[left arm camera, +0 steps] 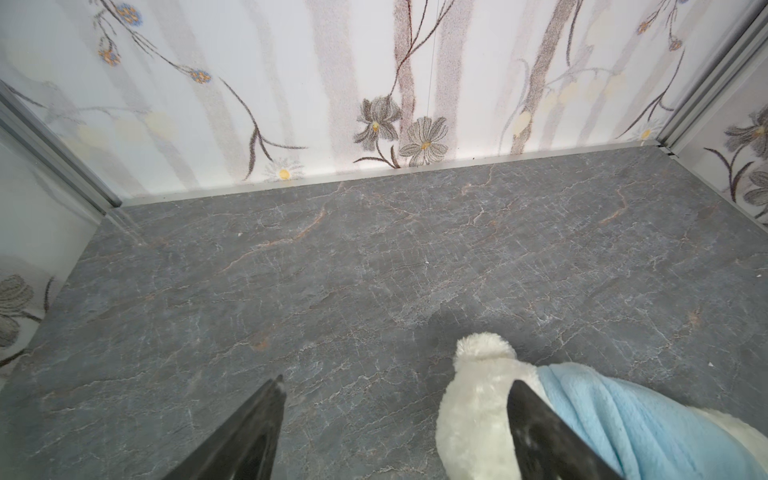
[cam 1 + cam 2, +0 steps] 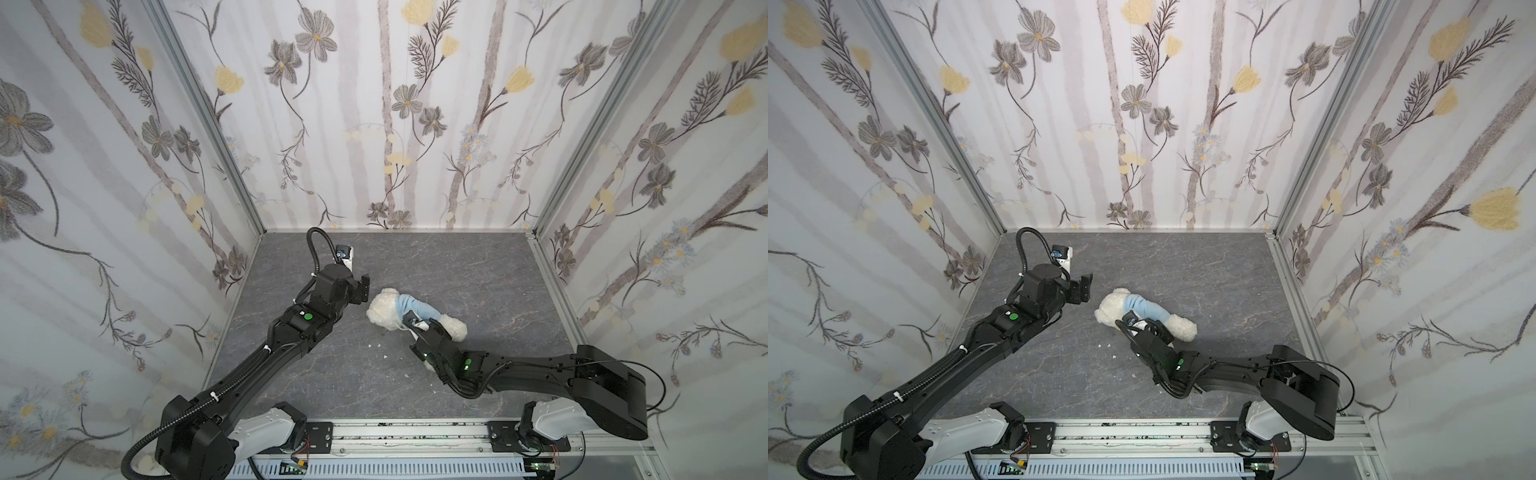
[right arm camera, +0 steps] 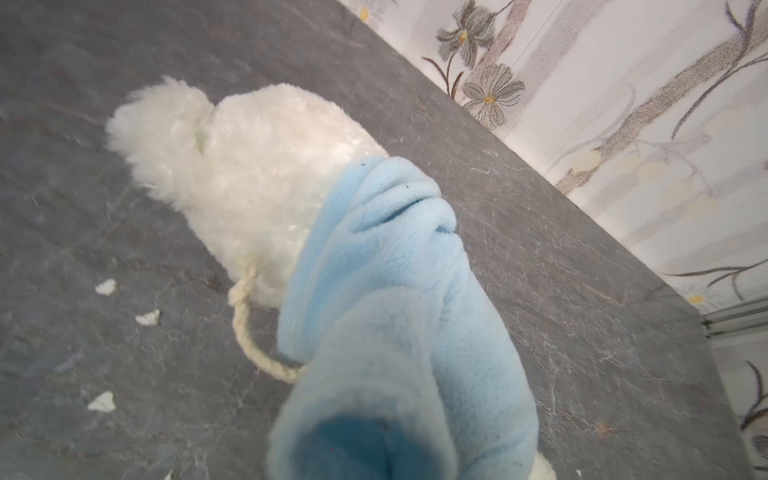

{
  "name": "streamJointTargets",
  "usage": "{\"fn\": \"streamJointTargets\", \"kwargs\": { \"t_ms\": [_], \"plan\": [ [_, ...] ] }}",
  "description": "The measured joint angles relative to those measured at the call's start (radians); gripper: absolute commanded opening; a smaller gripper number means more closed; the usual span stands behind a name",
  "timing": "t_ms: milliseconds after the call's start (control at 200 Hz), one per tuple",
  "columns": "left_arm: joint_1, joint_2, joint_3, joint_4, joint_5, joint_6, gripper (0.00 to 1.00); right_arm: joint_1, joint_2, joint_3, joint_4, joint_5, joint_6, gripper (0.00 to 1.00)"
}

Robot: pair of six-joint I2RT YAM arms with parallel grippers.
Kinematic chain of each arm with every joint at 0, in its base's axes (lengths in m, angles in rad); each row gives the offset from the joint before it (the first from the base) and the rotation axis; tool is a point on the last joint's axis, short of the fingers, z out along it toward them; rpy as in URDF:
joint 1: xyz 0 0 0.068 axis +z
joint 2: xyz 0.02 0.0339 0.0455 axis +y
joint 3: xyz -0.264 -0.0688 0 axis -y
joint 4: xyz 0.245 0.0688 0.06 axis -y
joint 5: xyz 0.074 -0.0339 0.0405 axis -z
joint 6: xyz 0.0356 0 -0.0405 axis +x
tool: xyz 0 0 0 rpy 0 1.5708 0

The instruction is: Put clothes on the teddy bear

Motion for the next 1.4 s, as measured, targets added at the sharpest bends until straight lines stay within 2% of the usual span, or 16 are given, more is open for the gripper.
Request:
{"fn": "streamJointTargets", "kwargs": {
  "t_ms": [115, 295, 425, 575, 774, 989, 1204, 1404],
  "plan": [
    [-0.06, -0.009, -0.048, 0.042, 0.036, -0.038, 0.8, -0.14, -0.119, -0.023, 0.037, -0.235, 0.124, 0.0],
    [-0.163, -0.062, -0.188, 0.186, 0.116, -0.039, 0.74, -0.362, -0.259, -0.077, 0.122, -0.594, 0.435, 0.0],
    [-0.248, -0.089, -0.292, 0.323, 0.186, 0.042, 0.72, -0.46, -0.269, -0.162, 0.249, -0.818, 0.681, 0.0],
    [-0.344, -0.037, -0.333, 0.421, 0.162, 0.172, 0.74, -0.505, -0.247, -0.214, 0.384, -0.97, 0.905, 0.0],
    [-0.439, 0.061, -0.333, 0.526, 0.054, 0.352, 0.75, -0.512, -0.221, -0.217, 0.521, -1.071, 1.044, 0.0],
    [-0.449, 0.097, -0.331, 0.631, -0.06, 0.463, 0.62, -0.514, -0.183, -0.217, 0.595, -1.095, 1.105, 0.0],
    [-0.449, 0.077, -0.335, 0.672, -0.058, 0.526, 0.51, -0.514, -0.159, -0.217, 0.638, -1.098, 1.127, 0.0],
    [-0.449, 0.055, -0.349, 0.699, -0.034, 0.588, 0.54, -0.514, -0.143, -0.213, 0.646, -1.105, 1.127, 0.0]
  ]
}}
